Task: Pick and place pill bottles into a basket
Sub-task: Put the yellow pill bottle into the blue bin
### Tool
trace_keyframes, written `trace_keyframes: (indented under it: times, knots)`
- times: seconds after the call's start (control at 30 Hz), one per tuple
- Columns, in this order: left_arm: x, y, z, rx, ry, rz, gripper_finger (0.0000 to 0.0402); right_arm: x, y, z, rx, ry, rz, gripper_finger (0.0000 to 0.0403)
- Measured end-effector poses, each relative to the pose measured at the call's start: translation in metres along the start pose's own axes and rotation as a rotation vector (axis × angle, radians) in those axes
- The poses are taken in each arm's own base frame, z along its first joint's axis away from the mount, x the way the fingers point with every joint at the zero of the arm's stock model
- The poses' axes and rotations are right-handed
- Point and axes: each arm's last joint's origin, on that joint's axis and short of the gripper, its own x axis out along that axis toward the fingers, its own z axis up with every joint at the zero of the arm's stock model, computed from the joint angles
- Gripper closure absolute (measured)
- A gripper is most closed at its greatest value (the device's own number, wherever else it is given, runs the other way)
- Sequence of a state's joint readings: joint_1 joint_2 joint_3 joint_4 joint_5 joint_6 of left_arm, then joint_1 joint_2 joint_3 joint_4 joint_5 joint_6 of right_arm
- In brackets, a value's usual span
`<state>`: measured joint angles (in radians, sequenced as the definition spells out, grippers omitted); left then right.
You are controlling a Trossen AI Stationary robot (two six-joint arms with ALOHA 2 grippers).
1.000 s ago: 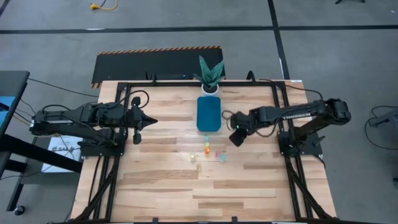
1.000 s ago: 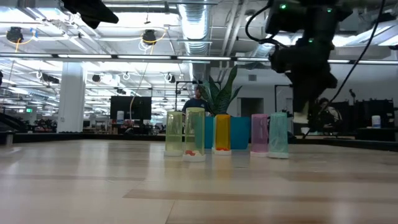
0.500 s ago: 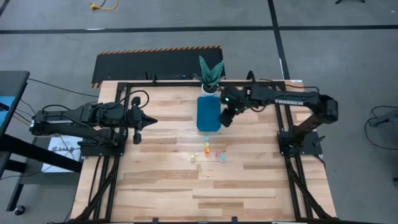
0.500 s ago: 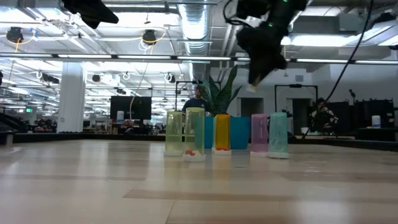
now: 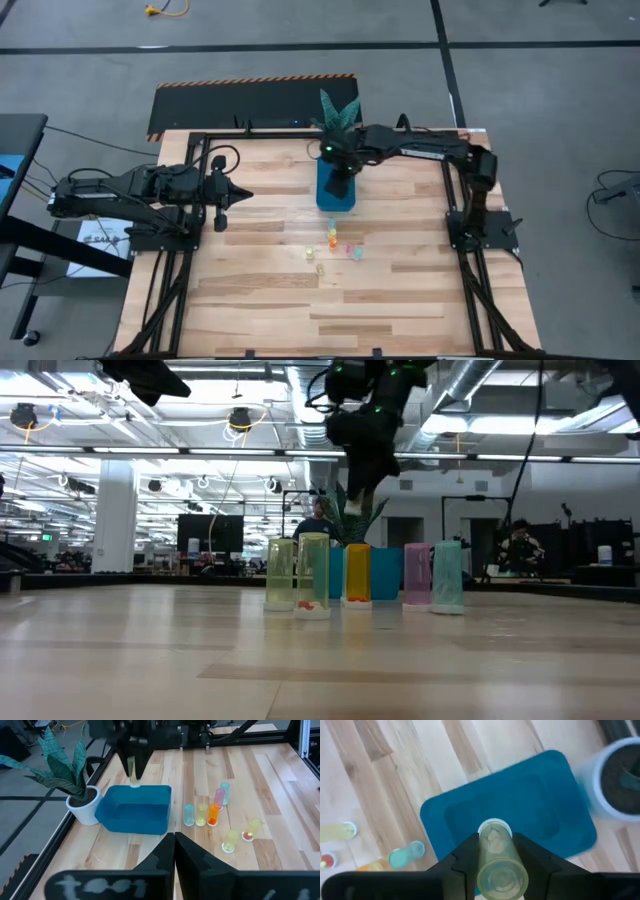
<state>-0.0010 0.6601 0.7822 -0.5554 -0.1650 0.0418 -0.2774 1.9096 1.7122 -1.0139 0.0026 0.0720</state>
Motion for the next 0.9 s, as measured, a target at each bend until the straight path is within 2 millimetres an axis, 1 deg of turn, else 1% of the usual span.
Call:
trace_keyframes:
  times: [0.2,0.4,0.6,0.7,0.9]
  knots:
    - [0.000,0.000,0.000,-0.001,0.003,-0.001,0.0401,0.031,0.001,0.010,-0.023,0.055,0.002,0.0300]
    - [0.000,0.000,-0.001,-0.004,0.009,-0.003,0.0401,0.061,0.002,0.008,-0.025,0.127,-0.002,0.0300]
    - [0.000,0.000,-0.001,-0.014,0.008,-0.004,0.0401,0.082,0.002,0.006,-0.030,0.176,-0.003,0.0300]
    - [0.000,0.000,-0.001,-0.015,0.009,-0.004,0.0401,0.089,0.002,0.005,-0.029,0.192,0.014,0.0300]
    - [0.000,0.000,-0.001,-0.029,0.012,-0.004,0.0401,0.089,0.005,0.007,-0.033,0.167,0.024,0.0300]
